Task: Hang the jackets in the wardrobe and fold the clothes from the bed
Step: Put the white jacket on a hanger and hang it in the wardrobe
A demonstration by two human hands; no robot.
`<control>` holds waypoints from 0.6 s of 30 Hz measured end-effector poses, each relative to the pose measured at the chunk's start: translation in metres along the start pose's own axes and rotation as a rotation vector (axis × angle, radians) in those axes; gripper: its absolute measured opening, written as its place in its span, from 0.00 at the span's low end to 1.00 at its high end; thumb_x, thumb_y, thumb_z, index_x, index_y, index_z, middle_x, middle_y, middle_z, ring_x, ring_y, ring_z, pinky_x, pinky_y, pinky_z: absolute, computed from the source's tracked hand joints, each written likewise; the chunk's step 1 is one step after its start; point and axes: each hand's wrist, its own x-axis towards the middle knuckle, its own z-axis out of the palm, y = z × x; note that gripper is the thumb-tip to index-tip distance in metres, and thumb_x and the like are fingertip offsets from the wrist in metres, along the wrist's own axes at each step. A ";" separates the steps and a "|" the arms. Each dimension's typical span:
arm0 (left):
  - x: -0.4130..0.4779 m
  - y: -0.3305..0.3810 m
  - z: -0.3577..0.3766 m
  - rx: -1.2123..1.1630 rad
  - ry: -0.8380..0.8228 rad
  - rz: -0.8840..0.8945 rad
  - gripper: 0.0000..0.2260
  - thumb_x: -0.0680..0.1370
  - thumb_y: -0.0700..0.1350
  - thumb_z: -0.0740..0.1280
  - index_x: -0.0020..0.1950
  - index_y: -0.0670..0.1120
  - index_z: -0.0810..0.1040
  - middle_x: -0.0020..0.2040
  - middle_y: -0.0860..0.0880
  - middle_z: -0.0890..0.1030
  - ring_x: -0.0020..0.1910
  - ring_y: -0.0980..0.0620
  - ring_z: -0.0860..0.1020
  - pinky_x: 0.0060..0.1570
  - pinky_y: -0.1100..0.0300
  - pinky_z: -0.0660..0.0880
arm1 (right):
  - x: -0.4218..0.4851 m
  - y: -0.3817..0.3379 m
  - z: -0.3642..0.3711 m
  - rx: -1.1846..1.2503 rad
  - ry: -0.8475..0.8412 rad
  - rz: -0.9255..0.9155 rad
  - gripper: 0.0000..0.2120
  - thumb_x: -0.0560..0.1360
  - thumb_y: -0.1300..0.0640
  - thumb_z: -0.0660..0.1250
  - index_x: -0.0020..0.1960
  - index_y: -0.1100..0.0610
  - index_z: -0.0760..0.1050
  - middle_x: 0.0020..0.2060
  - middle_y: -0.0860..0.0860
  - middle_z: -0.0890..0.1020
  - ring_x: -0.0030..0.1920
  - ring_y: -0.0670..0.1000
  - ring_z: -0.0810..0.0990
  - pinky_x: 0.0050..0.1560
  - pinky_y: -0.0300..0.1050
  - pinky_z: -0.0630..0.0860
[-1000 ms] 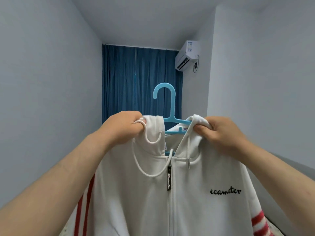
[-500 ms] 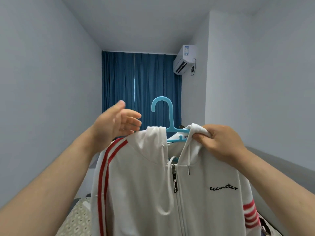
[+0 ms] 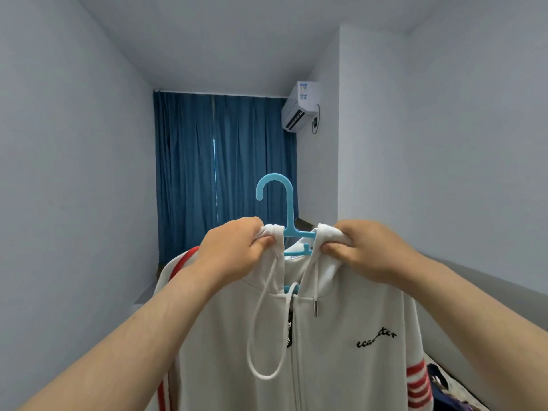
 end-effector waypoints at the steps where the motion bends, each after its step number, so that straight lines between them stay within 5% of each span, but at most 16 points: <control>1: 0.000 0.000 0.000 -0.021 0.008 0.021 0.14 0.81 0.55 0.60 0.41 0.47 0.67 0.38 0.52 0.74 0.39 0.50 0.73 0.40 0.52 0.71 | -0.001 -0.005 -0.002 -0.054 -0.008 0.004 0.16 0.78 0.42 0.64 0.40 0.52 0.70 0.35 0.46 0.77 0.39 0.50 0.75 0.39 0.47 0.70; 5: 0.000 -0.008 0.008 -0.097 0.035 0.083 0.14 0.81 0.55 0.61 0.42 0.47 0.69 0.38 0.52 0.75 0.40 0.49 0.74 0.41 0.52 0.72 | -0.004 -0.020 -0.002 -0.135 0.003 0.067 0.18 0.78 0.41 0.63 0.38 0.51 0.66 0.35 0.45 0.74 0.39 0.52 0.74 0.37 0.47 0.67; 18: -0.018 0.011 0.060 -0.465 -0.105 0.389 0.11 0.81 0.53 0.63 0.42 0.49 0.72 0.40 0.53 0.75 0.42 0.48 0.73 0.40 0.53 0.69 | -0.091 -0.037 -0.005 -0.220 0.000 0.343 0.12 0.77 0.45 0.68 0.45 0.54 0.75 0.37 0.45 0.77 0.42 0.51 0.76 0.43 0.49 0.72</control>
